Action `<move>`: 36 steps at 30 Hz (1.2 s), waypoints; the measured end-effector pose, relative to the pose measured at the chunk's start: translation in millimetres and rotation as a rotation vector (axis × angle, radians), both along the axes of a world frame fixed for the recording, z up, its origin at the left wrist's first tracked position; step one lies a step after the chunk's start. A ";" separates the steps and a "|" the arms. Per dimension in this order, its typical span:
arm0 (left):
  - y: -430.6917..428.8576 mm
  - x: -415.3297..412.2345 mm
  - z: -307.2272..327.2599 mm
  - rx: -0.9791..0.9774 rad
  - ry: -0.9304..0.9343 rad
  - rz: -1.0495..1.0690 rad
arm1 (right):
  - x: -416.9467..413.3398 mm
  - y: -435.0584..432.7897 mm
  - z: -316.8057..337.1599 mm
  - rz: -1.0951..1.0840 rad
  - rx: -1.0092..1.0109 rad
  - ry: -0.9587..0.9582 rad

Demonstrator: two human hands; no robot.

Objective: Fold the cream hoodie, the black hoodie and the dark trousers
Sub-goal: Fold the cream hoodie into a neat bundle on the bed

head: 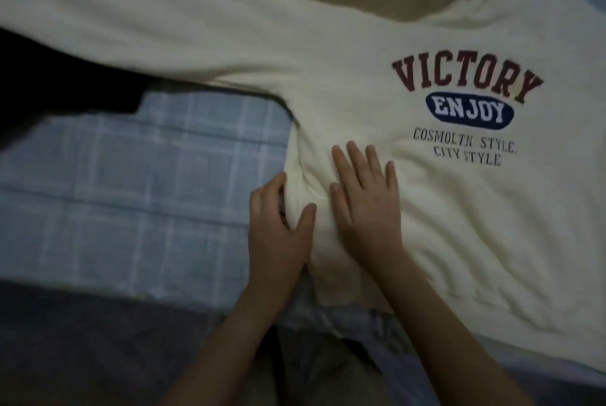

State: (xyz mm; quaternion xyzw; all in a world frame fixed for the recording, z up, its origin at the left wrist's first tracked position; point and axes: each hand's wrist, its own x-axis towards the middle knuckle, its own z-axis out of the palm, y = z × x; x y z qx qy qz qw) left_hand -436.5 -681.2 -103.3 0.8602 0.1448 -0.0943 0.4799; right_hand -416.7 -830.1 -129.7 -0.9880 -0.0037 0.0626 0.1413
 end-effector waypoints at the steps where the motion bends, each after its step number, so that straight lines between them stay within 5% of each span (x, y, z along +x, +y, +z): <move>1: -3.8 -13.0 3.9 -0.006 0.073 0.062 | -8.3 -6.0 3.0 0.016 -0.015 0.001; 8: -22.9 -53.1 12.8 -0.161 0.134 -0.034 | -27.3 -19.8 0.9 0.082 0.006 0.014; 16: 25.8 -70.6 12.2 0.198 0.237 -0.120 | -47.8 -36.5 7.7 0.100 0.039 -0.005; 19: 4.4 -36.3 25.4 0.623 -0.036 -0.257 | -37.7 -41.8 12.5 0.049 0.059 -0.024; 22: -20.2 12.3 9.4 0.673 -0.321 -0.481 | -11.6 -44.7 9.8 -0.003 0.031 -0.070; 26: -18.5 44.1 -41.1 0.767 -0.316 -0.688 | 10.9 -45.8 -10.2 -0.023 -0.032 -0.082; 33: -16.2 45.6 -50.4 0.676 -0.327 -0.681 | 10.9 -44.7 -11.5 -0.041 -0.051 -0.014; 36: -3.8 56.4 -33.4 0.416 -0.296 -0.662 | 20.6 -36.4 0.6 -0.062 -0.020 -0.016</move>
